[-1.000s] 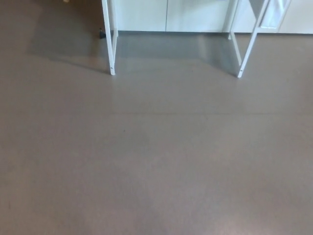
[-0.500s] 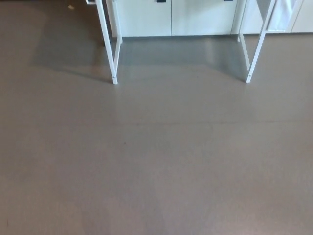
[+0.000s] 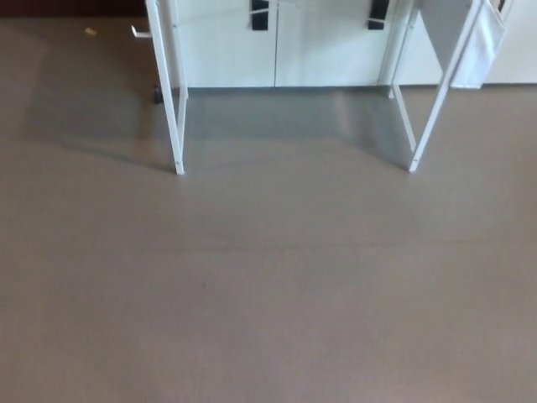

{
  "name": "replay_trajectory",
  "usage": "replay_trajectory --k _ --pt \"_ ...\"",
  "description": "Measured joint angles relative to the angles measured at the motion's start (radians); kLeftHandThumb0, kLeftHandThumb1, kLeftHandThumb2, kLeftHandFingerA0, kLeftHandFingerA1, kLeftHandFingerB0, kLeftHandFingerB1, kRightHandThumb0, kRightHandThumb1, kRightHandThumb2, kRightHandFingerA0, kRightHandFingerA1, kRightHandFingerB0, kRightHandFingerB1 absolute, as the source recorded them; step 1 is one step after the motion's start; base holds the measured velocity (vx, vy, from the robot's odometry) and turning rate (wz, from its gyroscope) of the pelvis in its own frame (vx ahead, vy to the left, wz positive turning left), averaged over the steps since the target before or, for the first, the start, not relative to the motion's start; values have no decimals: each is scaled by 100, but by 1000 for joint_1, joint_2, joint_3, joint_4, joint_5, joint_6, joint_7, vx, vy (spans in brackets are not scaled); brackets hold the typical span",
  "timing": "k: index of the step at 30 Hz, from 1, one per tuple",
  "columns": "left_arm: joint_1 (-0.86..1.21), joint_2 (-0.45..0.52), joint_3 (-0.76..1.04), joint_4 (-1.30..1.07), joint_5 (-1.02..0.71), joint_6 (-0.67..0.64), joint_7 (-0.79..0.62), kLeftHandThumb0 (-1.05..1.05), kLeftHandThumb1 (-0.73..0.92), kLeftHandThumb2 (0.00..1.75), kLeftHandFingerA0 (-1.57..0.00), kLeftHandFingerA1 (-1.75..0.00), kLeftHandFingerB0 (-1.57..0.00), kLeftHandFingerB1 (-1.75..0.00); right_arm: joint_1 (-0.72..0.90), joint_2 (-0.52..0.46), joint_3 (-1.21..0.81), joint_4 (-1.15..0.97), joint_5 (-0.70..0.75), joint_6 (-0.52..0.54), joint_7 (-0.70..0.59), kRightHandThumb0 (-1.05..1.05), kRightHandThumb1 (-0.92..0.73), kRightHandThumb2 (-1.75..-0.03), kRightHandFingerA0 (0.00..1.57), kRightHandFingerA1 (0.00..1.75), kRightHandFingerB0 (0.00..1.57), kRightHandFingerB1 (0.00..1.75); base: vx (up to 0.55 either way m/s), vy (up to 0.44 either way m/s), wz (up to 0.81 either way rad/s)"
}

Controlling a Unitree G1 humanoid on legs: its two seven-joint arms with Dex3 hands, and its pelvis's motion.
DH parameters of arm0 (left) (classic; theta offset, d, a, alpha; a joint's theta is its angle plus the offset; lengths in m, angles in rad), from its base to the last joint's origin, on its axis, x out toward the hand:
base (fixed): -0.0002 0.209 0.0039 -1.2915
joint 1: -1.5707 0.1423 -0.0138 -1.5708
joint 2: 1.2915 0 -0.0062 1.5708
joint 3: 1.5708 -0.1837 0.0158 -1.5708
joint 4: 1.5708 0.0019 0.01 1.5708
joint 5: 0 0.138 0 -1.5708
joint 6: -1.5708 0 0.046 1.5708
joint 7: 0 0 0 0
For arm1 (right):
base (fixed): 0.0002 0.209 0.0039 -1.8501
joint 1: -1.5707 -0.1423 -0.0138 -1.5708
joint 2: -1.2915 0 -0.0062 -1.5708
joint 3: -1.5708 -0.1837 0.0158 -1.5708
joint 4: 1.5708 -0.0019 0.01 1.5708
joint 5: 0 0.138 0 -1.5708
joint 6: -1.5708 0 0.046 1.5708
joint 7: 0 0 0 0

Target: The robot walks towards a desk on which a shovel is kept on the left hand side and a container is kept on the right hand side. The robot picks up the shovel using its left hand and places it in the container.

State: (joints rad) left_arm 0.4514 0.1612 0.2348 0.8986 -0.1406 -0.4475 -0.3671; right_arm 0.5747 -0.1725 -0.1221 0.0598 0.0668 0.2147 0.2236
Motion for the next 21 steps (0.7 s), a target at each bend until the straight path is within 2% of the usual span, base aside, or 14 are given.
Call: replay_trajectory --k 6,12,16,21 --pt "3 -5 -9 -12 3 -8 1 -35 57 65 -30 -36 -29 -35 -13 -5 1 4 -7 6 -2 -22 -50 -54 58 66 38 52 345 -30 15" --pt "3 -6 -10 0 3 -10 -2 -37 56 66 -29 -36 -28 -36 -22 -12 3 21 -19 5 -6 -23 -51 -55 55 61 40 50 268 -25 -4" --pt "3 -5 -10 14 5 -10 4 -36 56 65 -29 -35 -27 -35 -2 -17 6 -3 -22 8 -7 -23 -49 -55 56 65 38 51 217 119 -16" --pt "-3 3 -8 26 9 -21 9 -41 55 67 -27 -36 -26 -35 7 -3 10 -36 -21 17 -7 -22 -50 -55 56 64 38 51 426 188 -15"
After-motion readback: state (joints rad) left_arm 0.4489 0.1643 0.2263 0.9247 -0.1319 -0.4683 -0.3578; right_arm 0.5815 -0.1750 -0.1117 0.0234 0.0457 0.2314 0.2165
